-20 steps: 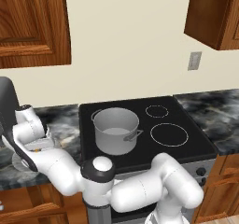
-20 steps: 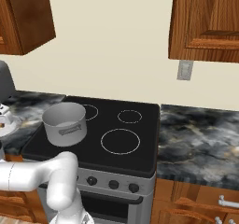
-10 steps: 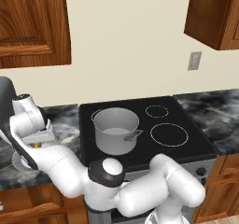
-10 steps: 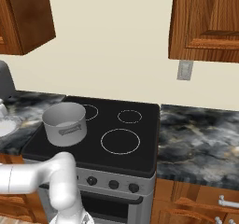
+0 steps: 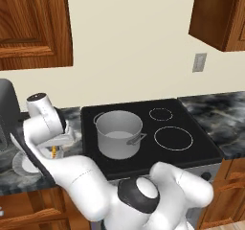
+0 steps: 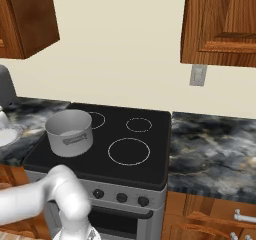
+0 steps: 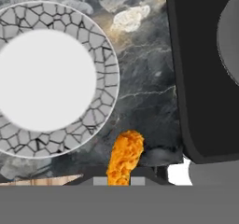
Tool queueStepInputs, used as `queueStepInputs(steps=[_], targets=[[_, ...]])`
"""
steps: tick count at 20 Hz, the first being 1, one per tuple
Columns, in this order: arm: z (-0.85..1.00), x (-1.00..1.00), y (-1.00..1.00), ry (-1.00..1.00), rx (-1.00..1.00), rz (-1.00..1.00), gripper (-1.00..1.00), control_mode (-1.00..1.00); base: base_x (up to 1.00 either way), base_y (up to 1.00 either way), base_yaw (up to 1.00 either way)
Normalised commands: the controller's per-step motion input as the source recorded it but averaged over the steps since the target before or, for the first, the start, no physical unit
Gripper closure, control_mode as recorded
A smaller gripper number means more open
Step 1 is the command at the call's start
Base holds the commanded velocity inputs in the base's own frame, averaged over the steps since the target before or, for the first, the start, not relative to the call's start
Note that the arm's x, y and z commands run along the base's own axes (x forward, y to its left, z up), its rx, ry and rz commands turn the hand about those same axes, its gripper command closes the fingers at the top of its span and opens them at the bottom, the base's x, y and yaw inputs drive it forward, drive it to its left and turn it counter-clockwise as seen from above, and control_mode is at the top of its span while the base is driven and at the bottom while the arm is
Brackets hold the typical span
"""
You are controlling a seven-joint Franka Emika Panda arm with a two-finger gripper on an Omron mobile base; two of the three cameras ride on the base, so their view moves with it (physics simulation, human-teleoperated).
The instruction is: Retrieve the frozen meat and place it in the pot on a burner. Then turn the burner on.
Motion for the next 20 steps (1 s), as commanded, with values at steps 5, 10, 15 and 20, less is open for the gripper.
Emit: queueStepInputs(steps=[5,10,15,20], targets=[[0.51,-0.48,-1.0,-0.09,0.03,-0.02,1.0,-1.0,0.0,0.0,0.0],[0.56,-0.35,-1.0,-0.08,0.04,0.0,1.0,-1.0,0.0,0.0,0.0],[0.51,-0.23,-1.0,-0.1,0.05,-0.01,1.0,-1.0,0.0,0.0,0.0],[0.3,-0.24,-0.87,-0.16,0.01,-0.02,1.0,-1.0,0.0,0.0,0.0]])
